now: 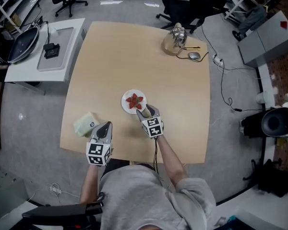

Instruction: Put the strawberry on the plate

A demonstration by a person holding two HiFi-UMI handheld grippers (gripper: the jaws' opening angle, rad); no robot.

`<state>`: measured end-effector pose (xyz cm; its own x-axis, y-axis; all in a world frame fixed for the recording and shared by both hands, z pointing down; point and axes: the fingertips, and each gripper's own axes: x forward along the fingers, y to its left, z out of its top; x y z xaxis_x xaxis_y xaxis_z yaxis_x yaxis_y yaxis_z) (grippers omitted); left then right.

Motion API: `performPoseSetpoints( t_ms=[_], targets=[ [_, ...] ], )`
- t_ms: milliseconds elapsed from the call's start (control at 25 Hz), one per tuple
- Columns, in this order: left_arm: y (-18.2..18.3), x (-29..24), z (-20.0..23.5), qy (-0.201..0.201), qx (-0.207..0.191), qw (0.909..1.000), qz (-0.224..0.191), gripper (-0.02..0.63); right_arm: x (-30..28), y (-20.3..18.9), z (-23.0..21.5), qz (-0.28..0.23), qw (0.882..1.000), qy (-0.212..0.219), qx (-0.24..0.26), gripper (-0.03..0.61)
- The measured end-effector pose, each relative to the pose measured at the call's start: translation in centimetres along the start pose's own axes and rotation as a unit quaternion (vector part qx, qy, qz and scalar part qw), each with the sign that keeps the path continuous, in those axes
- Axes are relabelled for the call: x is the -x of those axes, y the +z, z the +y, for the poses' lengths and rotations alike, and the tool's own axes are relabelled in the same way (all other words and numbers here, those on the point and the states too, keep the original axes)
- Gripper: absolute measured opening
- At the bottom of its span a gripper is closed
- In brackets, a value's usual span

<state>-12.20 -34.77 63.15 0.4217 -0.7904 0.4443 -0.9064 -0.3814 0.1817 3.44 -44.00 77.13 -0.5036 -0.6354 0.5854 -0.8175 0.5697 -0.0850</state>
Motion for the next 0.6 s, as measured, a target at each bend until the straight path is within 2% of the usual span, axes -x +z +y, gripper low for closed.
performPoseSetpoints(
  t_ms=[160, 600],
  targets=[
    [-0.1, 0.7, -1.0, -0.007, -0.005, 0.9999, -0.005, 0.020, 2.3, 0.6, 0.3, -0.023, 1.000, -0.010, -0.003, 0.232],
    [-0.3, 3.7, -3.5, -0.013, -0.015, 0.9994, -0.029, 0.020, 9.8, 3.5, 2.1, -0.108, 0.994, -0.027, -0.008, 0.097]
  ],
)
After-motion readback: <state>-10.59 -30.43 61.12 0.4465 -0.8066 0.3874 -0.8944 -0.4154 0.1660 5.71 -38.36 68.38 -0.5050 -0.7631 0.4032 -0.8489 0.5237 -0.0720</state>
